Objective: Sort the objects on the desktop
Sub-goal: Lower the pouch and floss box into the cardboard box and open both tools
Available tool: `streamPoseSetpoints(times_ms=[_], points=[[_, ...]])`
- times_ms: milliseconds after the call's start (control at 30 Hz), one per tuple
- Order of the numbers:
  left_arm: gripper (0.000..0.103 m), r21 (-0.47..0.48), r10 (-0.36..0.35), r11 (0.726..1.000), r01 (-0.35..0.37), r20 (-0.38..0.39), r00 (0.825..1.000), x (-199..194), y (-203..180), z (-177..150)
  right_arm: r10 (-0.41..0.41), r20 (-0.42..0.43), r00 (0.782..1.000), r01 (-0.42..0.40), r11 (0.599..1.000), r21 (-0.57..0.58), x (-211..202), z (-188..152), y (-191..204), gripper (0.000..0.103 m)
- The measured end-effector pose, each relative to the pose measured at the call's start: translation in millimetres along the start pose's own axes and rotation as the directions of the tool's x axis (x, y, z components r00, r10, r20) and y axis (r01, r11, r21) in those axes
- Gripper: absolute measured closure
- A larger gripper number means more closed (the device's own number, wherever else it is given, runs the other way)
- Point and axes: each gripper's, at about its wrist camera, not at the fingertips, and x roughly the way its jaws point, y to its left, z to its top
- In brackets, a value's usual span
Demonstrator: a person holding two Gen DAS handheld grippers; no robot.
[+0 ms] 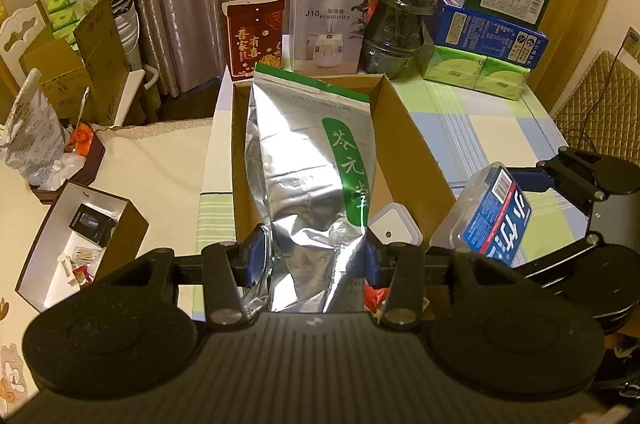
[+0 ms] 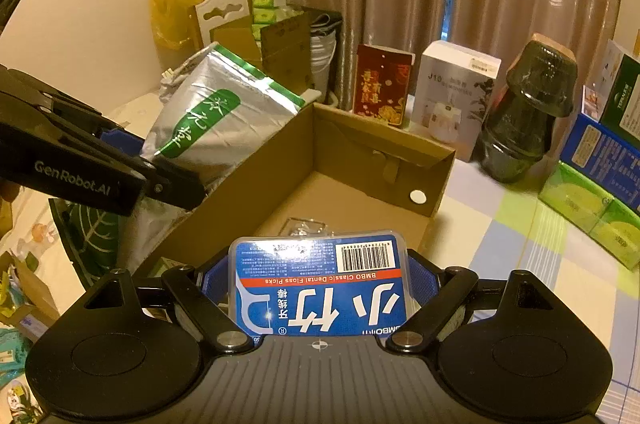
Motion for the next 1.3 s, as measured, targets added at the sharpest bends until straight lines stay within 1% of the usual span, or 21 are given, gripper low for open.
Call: streamPoseSetpoints(times_ms=[267, 567, 633, 667, 700, 767, 867, 1067, 1167, 1233, 1267, 1300], points=[[0.062, -0.008, -0.004, 1.000, 0.004, -0.006, 1.000, 13.5, 3.6, 12.9, -0.002, -0.019, 1.000, 0.002, 1.000, 0.017, 13.8, 1.7, -12.3, 0.019], [0.061, -0.008, -0.003, 1.000, 0.003, -0.007, 1.000, 35.9, 5.1, 29.3, 0.003, -0.015, 1.000, -0.002, 1.000, 0.019, 27.1, 9.3, -18.2, 0.019], [0.059, -0.021, -0.001, 1.000, 0.001, -0.004, 1.000, 42.4, 6.5, 30.7, 0.001, -0.016, 1.000, -0.001, 1.000, 0.022, 30.1, 9.8, -20.5, 0.019], [0.053, -0.029, 0.008, 1.000, -0.008, -0.002, 1.000, 45.3, 7.4, 30.9, -0.001, -0.019, 1.000, 0.001, 1.000, 0.025, 31.5, 9.5, -21.9, 0.019], [0.051, -0.044, 0.021, 0.999, -0.020, 0.003, 1.000, 48.0, 9.3, 30.6, -0.001, -0.020, 1.000, 0.001, 1.000, 0.029, 32.3, 9.2, -23.3, 0.019], [0.051, -0.072, 0.029, 0.997, -0.027, 0.014, 0.999, 50.3, 13.6, 28.1, 0.000, -0.021, 1.000, 0.001, 0.999, 0.034, 33.0, 7.1, -26.0, 0.019], [0.051, -0.089, 0.018, 0.996, -0.016, 0.022, 1.000, 48.6, 18.0, 23.0, 0.002, -0.026, 1.000, -0.001, 0.999, 0.041, 34.7, 3.2, -29.1, 0.019], [0.051, -0.094, 0.034, 0.995, -0.031, 0.036, 0.999, 37.0, 23.0, 13.9, 0.011, -0.031, 0.999, -0.009, 0.998, 0.055, 36.9, 0.6, -30.5, 0.019], [0.050, -0.087, 0.047, 0.995, -0.044, 0.042, 0.998, 31.1, 24.5, 10.8, 0.023, -0.016, 1.000, -0.023, 0.998, 0.055, 36.2, 3.9, -27.6, 0.019], [0.048, -0.089, 0.055, 0.995, -0.051, 0.045, 0.997, 26.6, 27.1, 9.2, 0.025, 0.011, 1.000, -0.025, 0.998, 0.058, 37.3, 8.7, -25.5, 0.019], [0.047, -0.092, 0.059, 0.994, -0.054, 0.047, 0.997, 24.1, 28.5, 8.1, 0.036, 0.026, 0.999, -0.037, 0.997, 0.063, 38.7, 11.2, -25.7, 0.018], [0.046, -0.096, 0.063, 0.994, -0.058, 0.051, 0.997, 21.3, 29.8, 6.9, 0.042, 0.031, 0.999, -0.044, 0.997, 0.070, 40.6, 13.0, -26.6, 0.013]])
